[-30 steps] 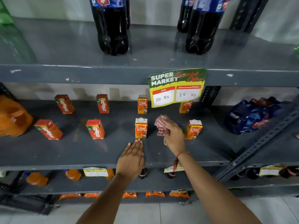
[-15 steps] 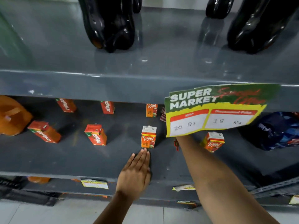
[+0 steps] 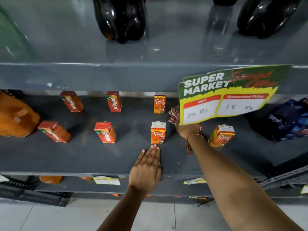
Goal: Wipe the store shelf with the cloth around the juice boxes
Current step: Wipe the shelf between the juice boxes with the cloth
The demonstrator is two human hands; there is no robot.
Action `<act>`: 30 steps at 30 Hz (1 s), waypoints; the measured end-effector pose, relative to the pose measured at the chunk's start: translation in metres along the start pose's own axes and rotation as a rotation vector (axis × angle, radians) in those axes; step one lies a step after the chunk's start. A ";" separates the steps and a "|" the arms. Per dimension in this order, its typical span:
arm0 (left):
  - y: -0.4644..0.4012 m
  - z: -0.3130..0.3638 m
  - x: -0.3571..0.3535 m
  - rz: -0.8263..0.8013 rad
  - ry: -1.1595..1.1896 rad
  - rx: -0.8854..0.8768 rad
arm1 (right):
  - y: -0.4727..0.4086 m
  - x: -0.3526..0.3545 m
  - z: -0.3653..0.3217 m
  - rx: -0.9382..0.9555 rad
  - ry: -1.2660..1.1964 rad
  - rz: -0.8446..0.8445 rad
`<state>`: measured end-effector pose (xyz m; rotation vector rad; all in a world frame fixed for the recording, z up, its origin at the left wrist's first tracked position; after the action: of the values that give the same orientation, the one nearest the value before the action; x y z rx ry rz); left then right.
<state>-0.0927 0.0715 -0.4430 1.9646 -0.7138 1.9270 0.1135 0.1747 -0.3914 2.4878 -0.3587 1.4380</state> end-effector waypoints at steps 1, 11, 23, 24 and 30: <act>0.000 0.000 0.001 -0.007 -0.001 0.000 | 0.000 -0.003 0.002 0.036 -0.014 0.038; 0.004 0.001 0.004 -0.045 -0.018 0.010 | 0.074 -0.025 0.017 0.153 0.004 0.011; 0.014 -0.021 0.018 -0.262 0.099 -0.134 | 0.205 -0.031 -0.001 0.128 -0.055 -0.059; 0.014 -0.023 0.021 -0.274 0.112 -0.152 | 0.215 -0.033 -0.005 0.146 -0.057 -0.081; 0.029 -0.057 0.029 -0.282 0.112 -0.135 | 0.255 -0.053 -0.037 0.320 -0.117 -0.316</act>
<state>-0.1573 0.0742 -0.4149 1.7553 -0.4931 1.7553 -0.0265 -0.0477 -0.3969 2.7249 0.2580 1.3074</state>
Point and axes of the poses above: each hand's wrist, its own y-axis away from the middle knuckle, its own x-axis out of the back of the hand, z = x × y, the point moved 2 cm from there along -y, towards the middle knuckle, and after that the axes turned 13 degrees about -y, right-handed, at the moved point
